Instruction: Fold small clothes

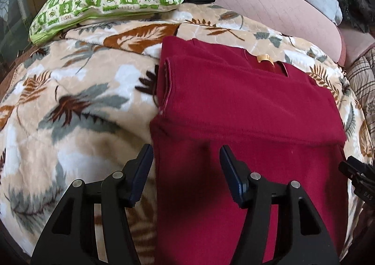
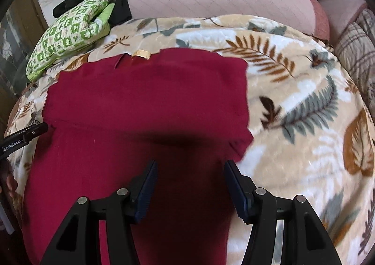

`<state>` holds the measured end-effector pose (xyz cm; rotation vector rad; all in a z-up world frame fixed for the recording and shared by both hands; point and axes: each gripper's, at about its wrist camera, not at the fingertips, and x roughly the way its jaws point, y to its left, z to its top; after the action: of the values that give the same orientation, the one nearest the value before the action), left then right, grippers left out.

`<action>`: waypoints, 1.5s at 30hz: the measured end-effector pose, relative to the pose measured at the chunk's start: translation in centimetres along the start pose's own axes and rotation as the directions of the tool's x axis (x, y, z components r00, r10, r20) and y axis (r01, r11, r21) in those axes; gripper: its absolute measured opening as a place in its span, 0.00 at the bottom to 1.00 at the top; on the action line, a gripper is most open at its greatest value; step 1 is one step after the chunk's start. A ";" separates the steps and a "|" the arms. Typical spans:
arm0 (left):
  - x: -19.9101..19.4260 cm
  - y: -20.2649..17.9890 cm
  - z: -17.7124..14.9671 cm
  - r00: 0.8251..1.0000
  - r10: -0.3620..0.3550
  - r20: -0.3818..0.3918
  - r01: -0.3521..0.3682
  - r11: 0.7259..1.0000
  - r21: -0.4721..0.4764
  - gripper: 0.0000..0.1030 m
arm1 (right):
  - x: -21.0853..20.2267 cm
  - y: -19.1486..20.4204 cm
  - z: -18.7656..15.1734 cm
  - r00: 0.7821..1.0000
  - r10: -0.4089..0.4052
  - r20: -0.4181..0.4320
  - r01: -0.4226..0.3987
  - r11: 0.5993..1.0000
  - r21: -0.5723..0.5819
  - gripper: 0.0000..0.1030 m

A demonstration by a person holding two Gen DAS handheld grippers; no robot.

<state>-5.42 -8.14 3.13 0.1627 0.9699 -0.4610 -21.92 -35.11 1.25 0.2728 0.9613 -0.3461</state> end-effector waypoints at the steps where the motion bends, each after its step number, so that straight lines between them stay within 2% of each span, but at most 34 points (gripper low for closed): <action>1: -0.2 0.1 -0.3 1.000 -0.002 -0.001 0.002 1.000 -0.002 0.57 | -0.1 -0.1 -0.4 1.000 0.002 -0.004 -0.002 1.000 0.005 0.57; 10: -1.7 1.1 -4.8 0.999 -0.007 -0.048 0.007 1.000 -0.008 0.57 | -0.4 -1.9 -4.2 0.998 0.008 -0.063 -0.004 0.998 0.063 0.61; 16: -2.5 1.4 -7.8 0.996 -0.012 -0.083 0.011 1.000 -0.022 0.57 | -0.7 -1.5 -5.0 0.999 0.018 -0.046 -0.015 0.998 0.058 0.62; 20: -2.9 1.2 -9.1 0.996 -0.007 -0.086 0.006 1.000 -0.013 0.57 | -1.1 -2.0 -5.2 0.997 0.068 -0.044 -0.064 0.994 0.093 0.61; 22: -3.1 0.9 -9.6 0.997 0.003 -0.082 -0.004 1.000 -0.001 0.58 | -1.2 -1.9 -5.2 0.998 0.045 -0.033 -0.043 0.997 0.068 0.34; 23: -3.3 0.8 -9.7 0.996 0.003 -0.084 -0.003 1.000 0.001 0.58 | -1.3 -2.0 -5.2 0.998 0.051 -0.021 -0.050 0.997 0.061 0.07; 24: -3.4 0.9 -9.8 0.996 0.001 -0.085 -0.001 1.000 0.000 0.58 | -1.6 -2.1 -5.3 0.998 0.067 0.001 -0.067 0.996 0.060 0.07; 27: -3.8 1.3 -10.4 0.996 -0.007 -0.094 0.005 1.000 -0.020 0.58 | -2.0 -2.5 -5.7 1.000 0.023 0.015 -0.024 0.998 0.050 0.07; 32: -4.3 1.2 -11.2 0.996 0.013 -0.092 -0.014 1.000 -0.013 0.58 | -3.9 -2.6 -6.3 0.997 0.071 0.013 -0.072 0.994 0.085 0.07; 34: -4.5 1.2 -11.4 0.996 0.015 -0.093 -0.017 1.000 -0.017 0.58 | -5.1 -2.1 -6.9 0.997 0.080 0.004 -0.080 0.994 0.068 0.12; 35: -4.5 1.3 -11.5 0.995 0.014 -0.094 -0.016 1.000 -0.018 0.58 | -5.4 -1.9 -7.3 0.996 0.089 -0.007 -0.088 0.994 0.062 0.29; 36: -4.6 1.3 -11.6 0.995 0.012 -0.095 -0.014 1.000 -0.021 0.58 | -6.0 -1.7 -8.1 0.994 0.110 -0.019 -0.109 0.992 0.062 0.52; 37: -4.7 1.3 -11.7 0.995 0.010 -0.096 -0.012 1.000 -0.021 0.58 | -6.4 -1.6 -8.8 0.992 0.128 -0.019 -0.127 0.990 0.065 0.59; 45: -5.8 1.6 -12.9 0.993 0.001 -0.120 -0.001 1.000 -0.003 0.58 | -7.6 -1.8 -14.4 0.982 0.168 -0.087 -0.158 0.981 0.114 0.61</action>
<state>-17.21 -0.65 0.52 0.1902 1.0877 -0.4527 -37.39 -30.04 -0.38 0.4668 1.0097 -0.2354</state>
